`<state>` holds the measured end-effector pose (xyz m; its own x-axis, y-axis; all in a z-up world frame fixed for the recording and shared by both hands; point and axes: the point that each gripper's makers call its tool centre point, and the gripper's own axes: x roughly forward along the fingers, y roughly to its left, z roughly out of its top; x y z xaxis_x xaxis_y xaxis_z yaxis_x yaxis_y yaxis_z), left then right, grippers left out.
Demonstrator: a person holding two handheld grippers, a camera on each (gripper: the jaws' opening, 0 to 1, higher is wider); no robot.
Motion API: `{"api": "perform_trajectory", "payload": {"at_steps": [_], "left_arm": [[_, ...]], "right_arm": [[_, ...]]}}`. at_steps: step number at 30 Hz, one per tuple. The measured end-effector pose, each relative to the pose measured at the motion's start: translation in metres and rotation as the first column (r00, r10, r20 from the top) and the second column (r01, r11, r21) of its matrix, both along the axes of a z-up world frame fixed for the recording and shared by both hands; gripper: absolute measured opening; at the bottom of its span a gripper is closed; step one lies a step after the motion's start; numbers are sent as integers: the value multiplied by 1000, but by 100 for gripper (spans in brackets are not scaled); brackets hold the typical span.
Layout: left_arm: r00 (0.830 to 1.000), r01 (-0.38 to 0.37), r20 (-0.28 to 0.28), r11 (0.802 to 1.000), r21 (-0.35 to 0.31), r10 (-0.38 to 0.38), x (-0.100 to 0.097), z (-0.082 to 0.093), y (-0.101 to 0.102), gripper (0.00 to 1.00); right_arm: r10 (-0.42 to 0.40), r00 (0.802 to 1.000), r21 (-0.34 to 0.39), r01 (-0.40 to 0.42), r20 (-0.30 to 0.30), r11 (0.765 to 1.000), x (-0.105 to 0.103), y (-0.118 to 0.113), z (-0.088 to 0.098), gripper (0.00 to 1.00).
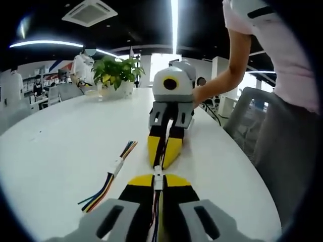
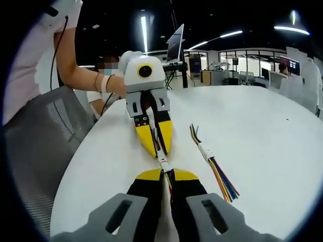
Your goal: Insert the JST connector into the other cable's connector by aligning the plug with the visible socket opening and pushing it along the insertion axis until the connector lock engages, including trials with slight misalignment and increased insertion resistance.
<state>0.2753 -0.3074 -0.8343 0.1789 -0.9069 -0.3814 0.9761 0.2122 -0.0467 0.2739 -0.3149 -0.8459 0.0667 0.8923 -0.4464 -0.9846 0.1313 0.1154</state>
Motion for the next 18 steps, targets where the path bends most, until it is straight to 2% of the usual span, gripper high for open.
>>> {"api": "perform_trajectory", "payload": {"at_steps": [18], "left_arm": [[1000,-10,11,1000,26,10,2,-9,6,4]], "right_arm": [[-10,1000,1,10,-4,1000,2,-1,-2,3]]}}
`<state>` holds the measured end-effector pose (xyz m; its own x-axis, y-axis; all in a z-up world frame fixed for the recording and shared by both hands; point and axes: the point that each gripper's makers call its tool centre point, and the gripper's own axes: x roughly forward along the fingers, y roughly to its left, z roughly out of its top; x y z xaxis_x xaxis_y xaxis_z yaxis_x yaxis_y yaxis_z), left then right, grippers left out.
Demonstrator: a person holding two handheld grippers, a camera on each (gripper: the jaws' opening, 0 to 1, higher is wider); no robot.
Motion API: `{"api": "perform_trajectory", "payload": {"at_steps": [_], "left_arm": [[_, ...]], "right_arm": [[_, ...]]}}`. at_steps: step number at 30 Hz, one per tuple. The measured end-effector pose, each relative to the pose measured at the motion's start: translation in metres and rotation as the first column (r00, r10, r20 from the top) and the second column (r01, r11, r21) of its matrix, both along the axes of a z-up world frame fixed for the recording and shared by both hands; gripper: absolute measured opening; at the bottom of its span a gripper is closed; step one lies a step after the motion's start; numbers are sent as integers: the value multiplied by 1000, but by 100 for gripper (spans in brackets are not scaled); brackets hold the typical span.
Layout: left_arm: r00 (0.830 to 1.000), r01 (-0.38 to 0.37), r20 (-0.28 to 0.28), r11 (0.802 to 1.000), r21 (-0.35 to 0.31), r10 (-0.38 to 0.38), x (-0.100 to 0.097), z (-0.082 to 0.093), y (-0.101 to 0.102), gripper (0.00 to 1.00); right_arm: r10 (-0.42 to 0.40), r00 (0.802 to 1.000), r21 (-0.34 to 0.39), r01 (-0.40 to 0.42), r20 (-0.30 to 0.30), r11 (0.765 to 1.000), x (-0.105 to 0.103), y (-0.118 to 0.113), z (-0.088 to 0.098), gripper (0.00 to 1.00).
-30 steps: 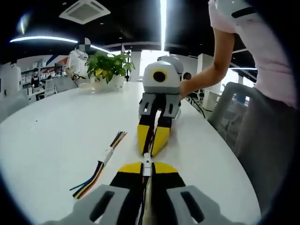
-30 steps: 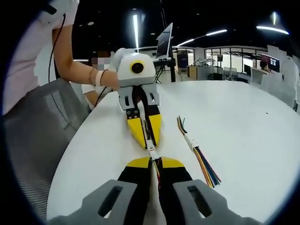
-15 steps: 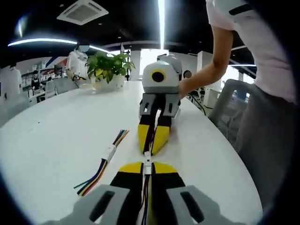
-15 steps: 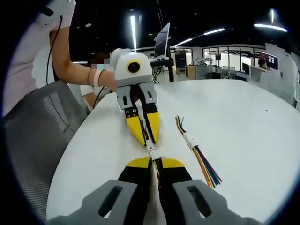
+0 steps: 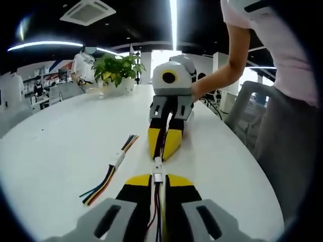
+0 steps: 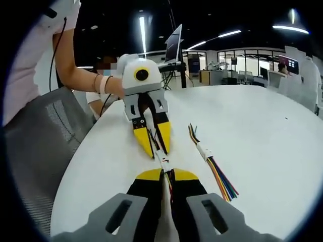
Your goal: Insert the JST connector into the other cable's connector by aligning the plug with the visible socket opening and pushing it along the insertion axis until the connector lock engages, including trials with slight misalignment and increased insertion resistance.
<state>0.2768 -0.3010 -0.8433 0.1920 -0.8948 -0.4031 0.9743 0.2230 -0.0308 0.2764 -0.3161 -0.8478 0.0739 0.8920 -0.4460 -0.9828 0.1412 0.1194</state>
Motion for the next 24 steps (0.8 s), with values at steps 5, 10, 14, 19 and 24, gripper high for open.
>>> {"api": "perform_trajectory", "payload": {"at_steps": [5,10,14,19,24], "left_arm": [[1000,-3,14,1000,-15,4,0,-1,1,1],[1000,-5,17,1000,-29,5,1,-1,2,1],[999,6,32,1000,-19,-6,0,-1,2,1],[999,8,32,1000,-18,-8,0,-1,2,1],[1000,10,25,1000,-27,-9,-2,2,0,1]], "right_arm": [[-1,1000,-1,1,1,1000,0,0,0,3],[-6,1000,-2,6,2,1000,1,0,1,3],[-10,1000,1,10,1,1000,2,1,2,3],[-6,1000,-4,6,3,1000,1,2,1,3],[-7,1000,-7,7,7,1000,2,2,1,3]]}}
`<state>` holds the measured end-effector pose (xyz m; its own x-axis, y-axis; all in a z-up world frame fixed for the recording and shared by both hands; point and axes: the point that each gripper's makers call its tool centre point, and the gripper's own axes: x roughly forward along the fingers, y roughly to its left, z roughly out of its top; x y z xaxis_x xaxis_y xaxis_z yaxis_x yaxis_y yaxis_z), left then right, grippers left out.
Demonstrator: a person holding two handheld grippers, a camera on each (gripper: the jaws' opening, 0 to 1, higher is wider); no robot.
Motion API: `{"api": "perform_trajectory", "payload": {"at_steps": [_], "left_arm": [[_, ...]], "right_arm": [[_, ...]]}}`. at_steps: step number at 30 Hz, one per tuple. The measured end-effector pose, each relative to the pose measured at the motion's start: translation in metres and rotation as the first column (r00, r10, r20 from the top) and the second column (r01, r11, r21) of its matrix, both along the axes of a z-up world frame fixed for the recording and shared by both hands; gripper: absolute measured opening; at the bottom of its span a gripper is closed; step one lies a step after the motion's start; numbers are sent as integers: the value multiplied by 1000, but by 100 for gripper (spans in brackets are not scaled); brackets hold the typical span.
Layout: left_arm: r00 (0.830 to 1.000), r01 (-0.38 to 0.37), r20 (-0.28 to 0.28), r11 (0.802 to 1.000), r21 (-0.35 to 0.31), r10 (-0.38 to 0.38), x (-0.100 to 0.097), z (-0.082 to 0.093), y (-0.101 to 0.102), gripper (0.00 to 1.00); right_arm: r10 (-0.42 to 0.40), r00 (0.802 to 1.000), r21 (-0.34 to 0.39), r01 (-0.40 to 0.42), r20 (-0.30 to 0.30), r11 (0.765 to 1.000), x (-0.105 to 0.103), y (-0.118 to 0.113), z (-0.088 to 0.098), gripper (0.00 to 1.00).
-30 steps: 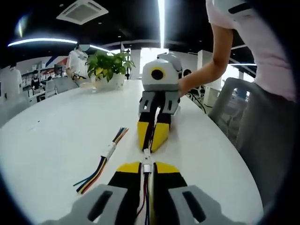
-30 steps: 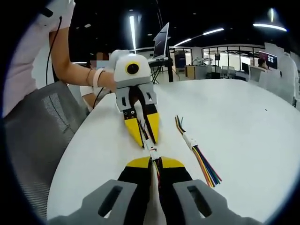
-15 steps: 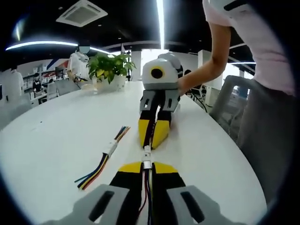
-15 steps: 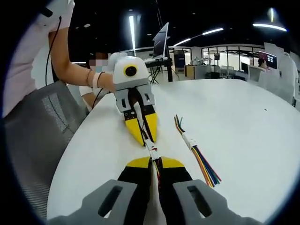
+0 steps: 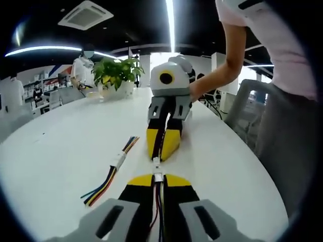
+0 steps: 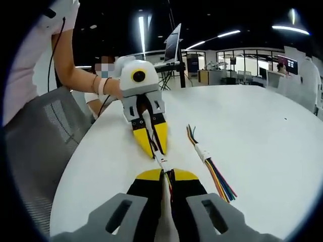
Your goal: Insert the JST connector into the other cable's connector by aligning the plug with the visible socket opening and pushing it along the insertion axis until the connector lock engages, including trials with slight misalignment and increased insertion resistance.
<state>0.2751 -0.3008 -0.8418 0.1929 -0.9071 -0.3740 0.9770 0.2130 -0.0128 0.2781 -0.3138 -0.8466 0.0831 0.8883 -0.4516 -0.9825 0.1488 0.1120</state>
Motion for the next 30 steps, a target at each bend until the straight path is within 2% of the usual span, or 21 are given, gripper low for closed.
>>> {"api": "perform_trajectory", "payload": {"at_steps": [12,16,23,30], "left_arm": [[1000,1,-30,1000,5,-1,-1,1,-4,1],[1000,8,-25,1000,6,-7,-1,3,-7,1],[1000,13,-6,1000,-3,-13,2,7,-8,0],[1000,20,-8,1000,-17,-20,2,8,-10,0]], "right_arm": [[28,999,-29,-27,33,999,-3,-1,0,3],[34,999,-30,-33,39,999,-3,0,1,3],[25,999,-5,-24,32,1000,-1,1,4,3],[2,1000,38,-2,-1,999,2,0,3,3]]}}
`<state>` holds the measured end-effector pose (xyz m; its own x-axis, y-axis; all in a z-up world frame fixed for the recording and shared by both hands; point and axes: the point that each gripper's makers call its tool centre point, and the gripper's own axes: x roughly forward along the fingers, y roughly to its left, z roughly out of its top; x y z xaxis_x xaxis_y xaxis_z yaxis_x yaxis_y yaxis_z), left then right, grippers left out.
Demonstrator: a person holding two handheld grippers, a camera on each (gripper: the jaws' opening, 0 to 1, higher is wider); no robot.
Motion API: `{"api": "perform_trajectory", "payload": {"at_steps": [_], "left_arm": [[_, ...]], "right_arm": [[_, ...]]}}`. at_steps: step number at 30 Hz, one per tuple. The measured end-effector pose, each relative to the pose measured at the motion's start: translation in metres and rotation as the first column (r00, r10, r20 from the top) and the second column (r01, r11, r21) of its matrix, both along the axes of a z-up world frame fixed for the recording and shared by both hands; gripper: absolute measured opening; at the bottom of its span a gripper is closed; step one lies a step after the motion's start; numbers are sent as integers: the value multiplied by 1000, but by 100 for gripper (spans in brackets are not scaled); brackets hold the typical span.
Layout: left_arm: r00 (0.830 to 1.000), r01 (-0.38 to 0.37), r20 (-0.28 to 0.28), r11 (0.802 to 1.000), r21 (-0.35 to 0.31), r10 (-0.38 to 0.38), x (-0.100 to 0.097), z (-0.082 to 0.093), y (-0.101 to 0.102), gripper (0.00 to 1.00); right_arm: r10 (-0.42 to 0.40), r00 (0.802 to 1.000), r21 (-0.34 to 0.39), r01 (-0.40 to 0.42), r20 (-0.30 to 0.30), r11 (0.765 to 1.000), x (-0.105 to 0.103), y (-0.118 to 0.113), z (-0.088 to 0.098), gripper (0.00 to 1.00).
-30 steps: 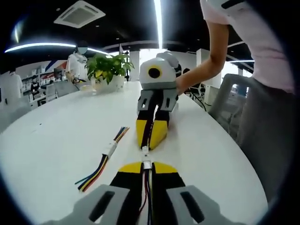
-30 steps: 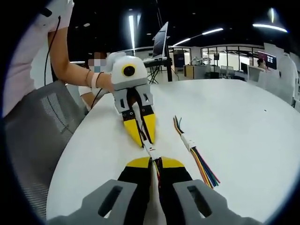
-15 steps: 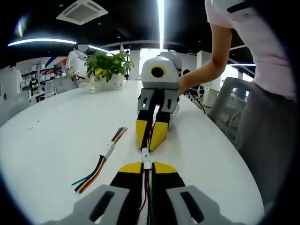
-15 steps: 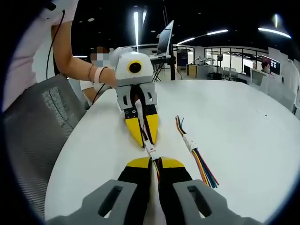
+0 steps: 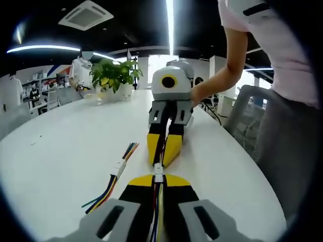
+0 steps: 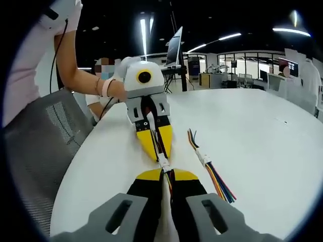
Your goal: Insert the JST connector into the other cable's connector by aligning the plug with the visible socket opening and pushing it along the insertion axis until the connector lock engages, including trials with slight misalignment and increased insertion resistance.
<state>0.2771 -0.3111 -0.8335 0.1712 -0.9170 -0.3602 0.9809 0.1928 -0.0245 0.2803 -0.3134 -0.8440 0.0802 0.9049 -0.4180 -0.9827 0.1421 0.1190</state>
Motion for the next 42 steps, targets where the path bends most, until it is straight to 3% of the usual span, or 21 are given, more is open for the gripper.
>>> {"api": "perform_trajectory", "payload": {"at_steps": [11,17,19,28,42], "left_arm": [[1000,-2,-17,1000,-16,2,5,-7,-2,0],[1000,-7,-17,1000,-29,6,7,-6,-1,0],[999,-16,-35,999,-45,15,8,-7,-1,0],[999,-28,-23,998,-48,27,17,-8,4,0],[999,-49,14,997,-56,50,32,-8,7,0]], "right_arm": [[-51,997,60,55,-61,997,5,0,-4,3],[-64,996,68,68,-66,995,7,0,-4,2],[-68,996,73,73,-59,995,8,0,-4,2],[-96,994,89,100,-48,991,16,0,-5,2],[-100,995,123,97,25,988,27,4,-3,3]]}}
